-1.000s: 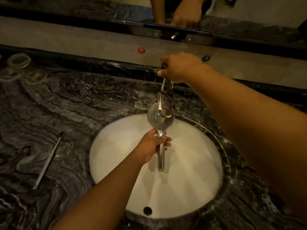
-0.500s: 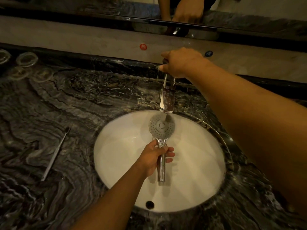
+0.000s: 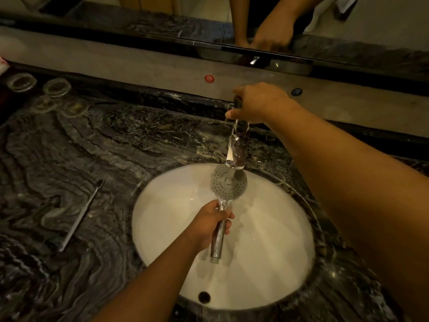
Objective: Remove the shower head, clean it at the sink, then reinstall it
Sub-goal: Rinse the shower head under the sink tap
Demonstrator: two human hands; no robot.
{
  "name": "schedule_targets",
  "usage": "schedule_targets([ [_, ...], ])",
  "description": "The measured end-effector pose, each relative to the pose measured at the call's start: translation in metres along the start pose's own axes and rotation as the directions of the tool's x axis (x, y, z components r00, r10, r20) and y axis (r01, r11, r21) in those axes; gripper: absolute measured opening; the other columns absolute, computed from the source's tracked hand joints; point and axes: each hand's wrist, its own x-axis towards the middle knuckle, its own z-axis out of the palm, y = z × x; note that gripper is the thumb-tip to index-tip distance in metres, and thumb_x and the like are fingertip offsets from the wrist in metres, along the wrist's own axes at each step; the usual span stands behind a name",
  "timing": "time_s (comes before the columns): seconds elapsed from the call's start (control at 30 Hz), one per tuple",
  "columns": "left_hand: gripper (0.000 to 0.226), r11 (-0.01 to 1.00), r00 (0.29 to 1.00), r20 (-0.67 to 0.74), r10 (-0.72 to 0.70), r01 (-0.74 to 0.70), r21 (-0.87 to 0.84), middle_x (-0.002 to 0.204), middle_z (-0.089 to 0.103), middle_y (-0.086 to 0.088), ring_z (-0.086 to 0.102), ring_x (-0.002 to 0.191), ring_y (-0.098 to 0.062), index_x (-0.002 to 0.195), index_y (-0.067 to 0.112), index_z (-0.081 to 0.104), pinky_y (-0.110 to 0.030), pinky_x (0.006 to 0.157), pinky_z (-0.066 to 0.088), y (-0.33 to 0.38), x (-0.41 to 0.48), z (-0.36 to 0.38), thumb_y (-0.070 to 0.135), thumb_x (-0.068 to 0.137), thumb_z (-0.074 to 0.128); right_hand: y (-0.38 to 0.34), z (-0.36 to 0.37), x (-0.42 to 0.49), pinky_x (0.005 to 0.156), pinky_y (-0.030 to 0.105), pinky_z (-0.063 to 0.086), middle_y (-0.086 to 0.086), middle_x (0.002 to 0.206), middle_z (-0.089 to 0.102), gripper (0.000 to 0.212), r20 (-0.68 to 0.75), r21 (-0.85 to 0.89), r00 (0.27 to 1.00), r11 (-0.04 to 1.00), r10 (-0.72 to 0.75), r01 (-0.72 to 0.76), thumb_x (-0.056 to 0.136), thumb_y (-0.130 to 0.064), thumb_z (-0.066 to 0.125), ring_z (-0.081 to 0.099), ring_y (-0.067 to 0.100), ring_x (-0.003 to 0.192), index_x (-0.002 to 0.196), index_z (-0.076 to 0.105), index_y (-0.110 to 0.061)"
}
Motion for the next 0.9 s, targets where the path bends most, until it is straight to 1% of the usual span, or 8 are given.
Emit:
schedule_targets([
  [0.1, 0.015, 1.0, 1.0, 0.006, -0.016, 0.016, -0.005, 0.077, 0.06, -0.008, 0.054, 0.059, -0.017, 0.11, 0.005, 0.054, -0.028, 0.054, 0.049, 0.005, 0.011, 0.009, 0.016, 0.099, 0.054, 0.0, -0.001, -0.001, 0.089, 0.046, 0.053, 0.01, 0.132, 0.062, 0.067, 0.0, 0.004, 1.0, 1.0, 0.001, -0.001, 0.09, -0.065, 0.056, 0.058, 0.034, 0.116, 0.142, 0.049, -0.024],
  [0.23, 0.019, 1.0, 1.0, 0.006, 0.005, -0.005, 0.009, 0.074, 0.06, -0.006, 0.054, 0.058, -0.015, 0.102, 0.01, 0.053, -0.028, 0.053, 0.048, 0.009, 0.025, 0.019, 0.029, 0.099, 0.055, 0.0, 0.001, 0.0, 0.089, 0.045, 0.051, 0.01, 0.133, 0.061, 0.063, -0.01, 0.016, 1.0, 1.0, 0.013, -0.013, 0.092, -0.062, 0.054, 0.058, 0.034, 0.117, 0.142, 0.049, -0.024],
  [0.33, 0.017, 0.998, 0.999, 0.013, 0.038, -0.038, 0.052, 0.072, 0.059, -0.004, 0.053, 0.056, -0.014, 0.098, 0.014, 0.053, -0.027, 0.052, 0.047, 0.015, 0.034, 0.024, 0.03, 0.097, 0.058, -0.001, 0.001, 0.001, 0.085, 0.043, 0.048, 0.01, 0.134, 0.06, 0.061, -0.014, 0.023, 1.0, 0.999, 0.023, -0.023, 0.093, -0.062, 0.053, 0.057, 0.035, 0.117, 0.143, 0.049, -0.025],
  [0.47, 0.016, 0.987, 0.993, -0.004, 0.118, -0.117, 0.113, 0.071, 0.058, -0.003, 0.052, 0.055, -0.012, 0.097, 0.017, 0.051, -0.027, 0.052, 0.048, 0.014, 0.037, 0.027, 0.029, 0.096, 0.062, -0.001, 0.001, 0.001, 0.086, 0.043, 0.048, 0.01, 0.134, 0.06, 0.06, -0.018, 0.016, 1.0, 1.0, 0.025, -0.025, 0.095, -0.06, 0.053, 0.057, 0.034, 0.119, 0.143, 0.049, -0.025],
  [0.53, 0.016, 0.987, 0.991, -0.001, 0.131, -0.13, 0.094, 0.074, 0.058, -0.005, 0.052, 0.057, -0.014, 0.101, 0.015, 0.051, -0.028, 0.055, 0.049, 0.008, 0.033, 0.025, 0.027, 0.097, 0.06, -0.002, 0.0, 0.001, 0.085, 0.043, 0.047, 0.01, 0.135, 0.06, 0.059, -0.019, 0.01, 1.0, 1.0, 0.024, -0.024, 0.095, -0.059, 0.052, 0.057, 0.034, 0.119, 0.143, 0.049, -0.025],
  [0.67, 0.025, 0.994, 0.996, 0.032, 0.087, -0.089, 0.06, 0.082, 0.062, -0.01, 0.057, 0.064, -0.016, 0.122, 0.01, 0.052, -0.028, 0.061, 0.05, -0.005, 0.023, 0.018, 0.016, 0.098, 0.057, -0.002, -0.001, -0.001, 0.084, 0.043, 0.047, 0.011, 0.136, 0.059, 0.058, -0.011, -0.003, 0.999, 1.0, 0.03, -0.03, 0.096, -0.058, 0.051, 0.056, 0.035, 0.12, 0.144, 0.048, -0.024],
  [0.8, 0.029, 0.998, 0.999, 0.031, 0.032, -0.034, 0.058, 0.088, 0.069, -0.008, 0.063, 0.072, -0.017, 0.125, 0.012, 0.055, -0.032, 0.067, 0.053, -0.016, 0.014, 0.013, 0.01, 0.096, 0.059, -0.003, -0.001, -0.002, 0.089, 0.044, 0.048, 0.012, 0.137, 0.058, 0.058, -0.012, -0.001, 1.0, 1.0, 0.026, -0.026, 0.097, -0.057, 0.051, 0.056, 0.036, 0.12, 0.144, 0.049, -0.023],
  [0.9, 0.03, 1.0, 1.0, 0.023, 0.021, -0.021, -0.001, 0.091, 0.069, -0.013, 0.063, 0.07, -0.021, 0.125, 0.01, 0.054, -0.032, 0.062, 0.054, -0.02, 0.008, 0.011, 0.008, 0.096, 0.059, -0.004, -0.003, -0.004, 0.089, 0.044, 0.048, 0.013, 0.137, 0.058, 0.057, -0.008, -0.002, 1.0, 1.0, 0.028, -0.028, 0.097, -0.057, 0.051, 0.055, 0.036, 0.121, 0.144, 0.049, -0.023],
])
